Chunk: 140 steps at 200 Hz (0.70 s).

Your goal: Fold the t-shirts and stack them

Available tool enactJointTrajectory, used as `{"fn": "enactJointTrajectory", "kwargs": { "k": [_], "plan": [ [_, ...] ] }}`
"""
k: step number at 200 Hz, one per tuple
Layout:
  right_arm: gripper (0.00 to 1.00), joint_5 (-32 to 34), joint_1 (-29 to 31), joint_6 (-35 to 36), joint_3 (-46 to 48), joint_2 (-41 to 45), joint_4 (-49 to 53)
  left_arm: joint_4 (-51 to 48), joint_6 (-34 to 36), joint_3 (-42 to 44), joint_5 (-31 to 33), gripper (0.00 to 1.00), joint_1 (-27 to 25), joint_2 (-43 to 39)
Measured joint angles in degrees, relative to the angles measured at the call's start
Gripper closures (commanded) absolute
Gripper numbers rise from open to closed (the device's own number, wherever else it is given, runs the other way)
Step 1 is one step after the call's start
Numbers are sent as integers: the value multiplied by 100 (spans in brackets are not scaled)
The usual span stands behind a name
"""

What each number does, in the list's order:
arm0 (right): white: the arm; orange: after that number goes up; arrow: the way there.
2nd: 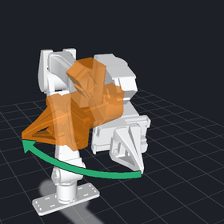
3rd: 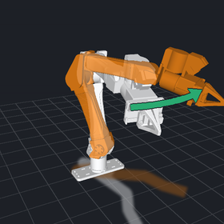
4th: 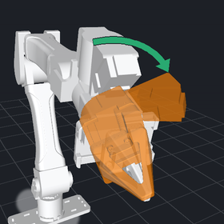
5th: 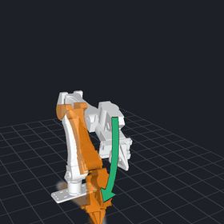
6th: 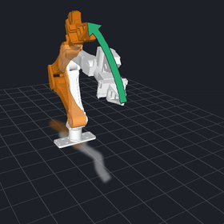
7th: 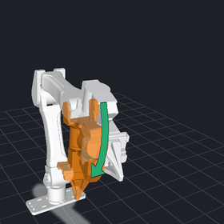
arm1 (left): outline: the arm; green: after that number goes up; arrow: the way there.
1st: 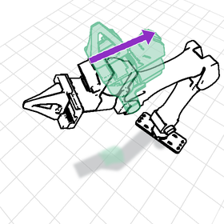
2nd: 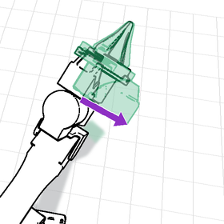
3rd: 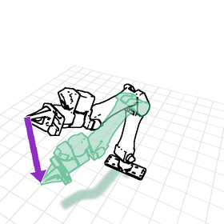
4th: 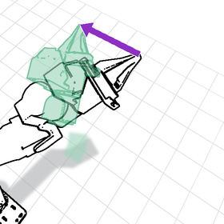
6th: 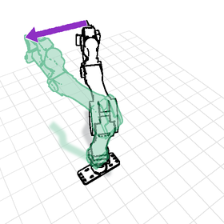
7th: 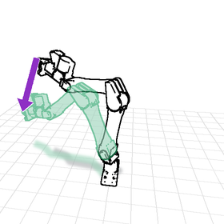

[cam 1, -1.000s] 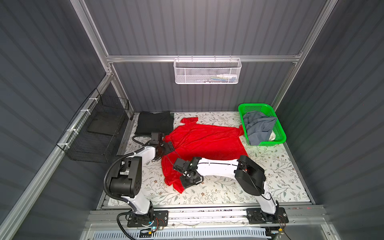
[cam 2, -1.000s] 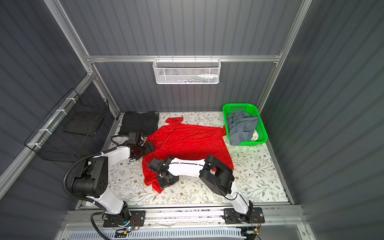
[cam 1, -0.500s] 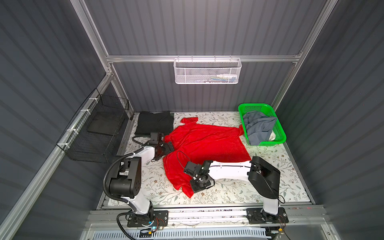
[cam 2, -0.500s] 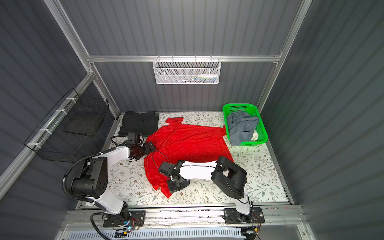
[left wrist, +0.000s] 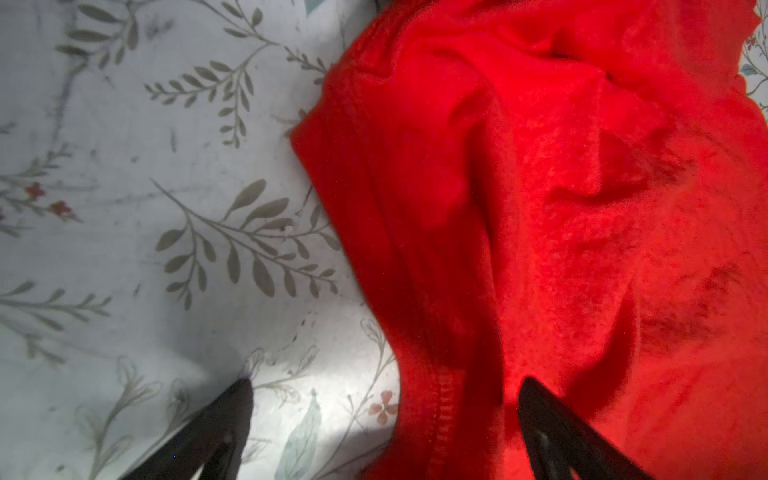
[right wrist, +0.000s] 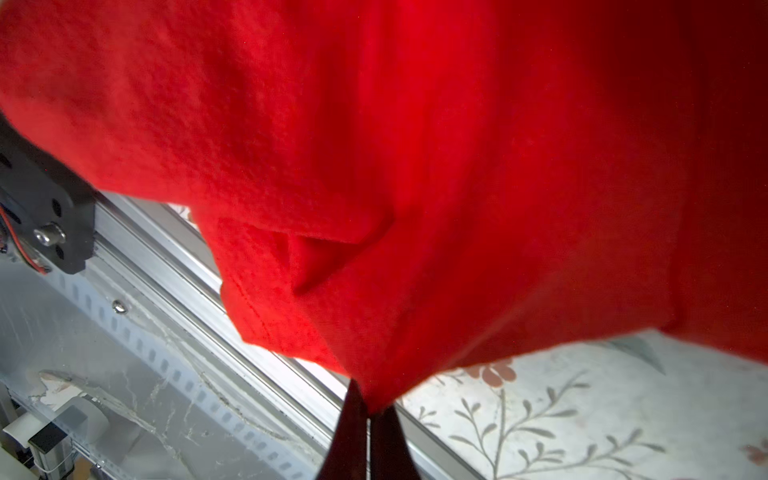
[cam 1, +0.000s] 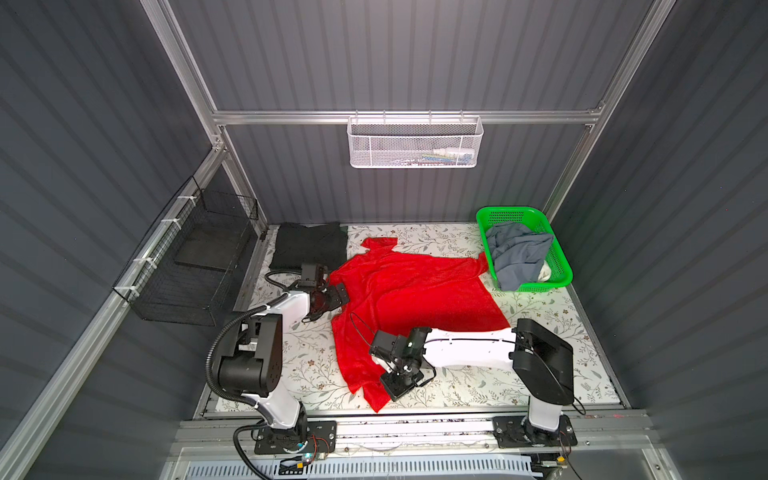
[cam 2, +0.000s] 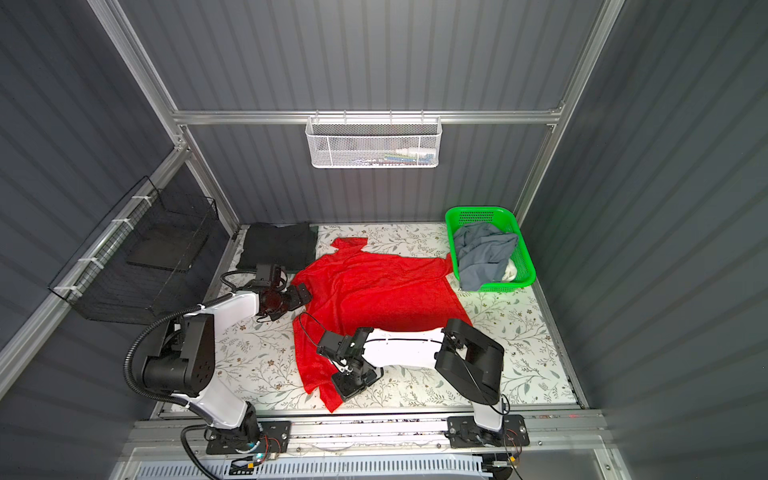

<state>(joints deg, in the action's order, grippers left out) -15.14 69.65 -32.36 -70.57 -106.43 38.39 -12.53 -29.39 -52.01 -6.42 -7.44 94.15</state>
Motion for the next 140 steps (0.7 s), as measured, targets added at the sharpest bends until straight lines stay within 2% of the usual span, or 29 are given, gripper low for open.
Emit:
{"fn": "enactJointTrajectory", "kwargs": {
  "k": [2, 7, 19, 30, 56, 83, 115, 140],
  "plan": [
    [100, 0, 0, 4, 7, 0, -4, -9, 9, 0, 4, 0, 0, -15],
    [91, 9, 0, 4, 17, 0, 4, -13, 13, 0, 26, 0, 0, -52],
    [82, 46, 0, -20, 44, 0, 22, -35, 33, 0, 46, 0, 0, -140],
    [61, 101, -4, -68, 55, 0, 50, -50, 35, 0, 63, 0, 0, -201],
    [36, 249, -22, -157, 63, 42, 92, -219, 31, 0, 114, 0, 0, -492],
    [32, 367, -42, -260, 105, 280, 118, -295, 28, 98, 146, 0, -4, -1154],
    [15, 350, -260, -404, 144, 667, 52, -315, 28, 258, 144, 0, -136, -1604],
    [5, 291, -861, -529, 181, 979, -48, -317, 28, 496, 122, 0, -295, -1576]
  ]
}}
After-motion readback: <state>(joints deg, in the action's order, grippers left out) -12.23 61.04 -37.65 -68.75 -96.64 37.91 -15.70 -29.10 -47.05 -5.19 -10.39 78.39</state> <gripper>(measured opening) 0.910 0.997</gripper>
